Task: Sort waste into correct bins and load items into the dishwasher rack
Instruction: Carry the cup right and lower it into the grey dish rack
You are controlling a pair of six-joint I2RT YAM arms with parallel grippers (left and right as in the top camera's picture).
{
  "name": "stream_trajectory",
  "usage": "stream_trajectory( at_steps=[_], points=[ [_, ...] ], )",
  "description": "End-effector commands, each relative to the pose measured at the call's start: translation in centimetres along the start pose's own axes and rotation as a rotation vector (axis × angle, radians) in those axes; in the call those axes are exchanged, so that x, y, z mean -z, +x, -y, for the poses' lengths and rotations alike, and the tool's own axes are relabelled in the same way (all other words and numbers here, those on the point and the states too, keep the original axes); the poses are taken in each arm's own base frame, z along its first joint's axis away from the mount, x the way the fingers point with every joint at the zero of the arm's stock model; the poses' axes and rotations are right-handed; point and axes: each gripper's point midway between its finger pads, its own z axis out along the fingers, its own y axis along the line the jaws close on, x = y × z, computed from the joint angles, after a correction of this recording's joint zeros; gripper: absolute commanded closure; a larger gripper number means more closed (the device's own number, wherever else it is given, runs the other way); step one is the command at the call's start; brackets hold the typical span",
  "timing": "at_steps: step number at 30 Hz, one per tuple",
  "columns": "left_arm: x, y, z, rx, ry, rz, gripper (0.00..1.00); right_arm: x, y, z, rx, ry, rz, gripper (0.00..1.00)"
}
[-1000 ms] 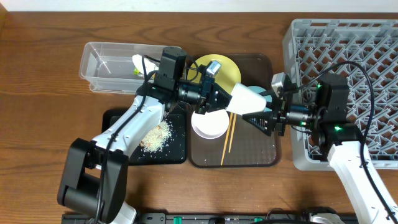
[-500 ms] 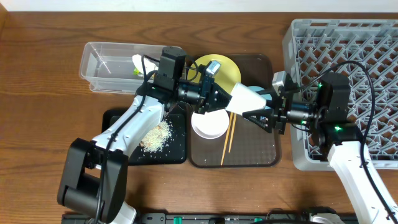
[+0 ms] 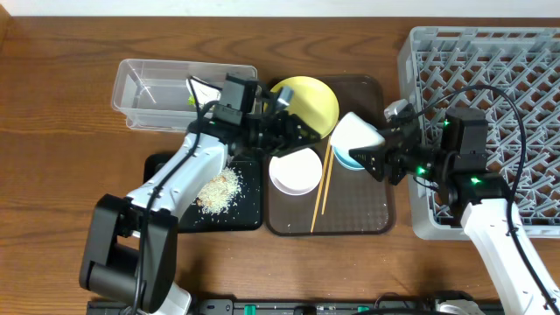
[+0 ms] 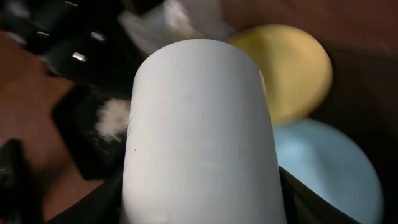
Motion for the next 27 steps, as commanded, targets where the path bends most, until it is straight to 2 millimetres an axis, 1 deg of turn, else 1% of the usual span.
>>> stream_trajectory(
  at_steps=[1, 3, 5, 6, 7, 10, 13, 16, 20, 23, 27],
  points=[
    [1.9, -2.2, -3.0, -0.115, -0.194, 0.123, 0.64, 2.4, -1.6, 2.6, -0.094, 0.181, 0.012, 0.59],
    [3.1, -2.1, -4.2, -0.138, -0.285, 0.145, 0.63, 4.0, -2.0, 3.0, -0.143, 0.219, -0.01, 0.71],
    [4.5, -2.1, -5.0, -0.168, -0.383, 0.176, 0.63, 6.0, -2.3, 4.2, -0.19, 0.321, -0.042, 0.79],
    [5.3, -2.1, -5.3, -0.183, -0.431, 0.194, 0.63, 7.1, -2.4, 4.9, -0.209, 0.383, -0.059, 0.8],
    [6.4, -2.1, -5.6, -0.193, -0.49, 0.22, 0.63, 8.6, -2.4, 5.8, -0.231, 0.469, -0.082, 0.82],
    [9.4, -2.3, -6.1, -0.196, -0.638, 0.308, 0.61, 12.4, -2.1, 7.6, -0.315, 0.665, -0.12, 0.85],
    [11.6, -2.1, -5.7, -0.205, -0.707, 0.363, 0.59, 15.8, -1.2, 8.8, -0.406, 0.81, -0.148, 0.87],
    [12.4, -1.8, -5.0, -0.216, -0.713, 0.387, 0.55, 18.4, 0.4, 9.8, -0.495, 0.929, -0.179, 0.87],
    [12.6, -1.8, -4.7, -0.22, -0.709, 0.393, 0.54, 20.6, 3.0, 11.3, -0.602, 1.024, -0.241, 0.86],
    [12.5, -1.8, -4.9, -0.215, -0.71, 0.389, 0.53, 21.6, 5.0, 12.6, -0.681, 1.064, -0.305, 0.86],
    [12.5, -1.8, -4.9, -0.209, -0.709, 0.39, 0.53, 21.9, 7.0, 14.4, -0.767, 1.072, -0.362, 0.86]
  ],
)
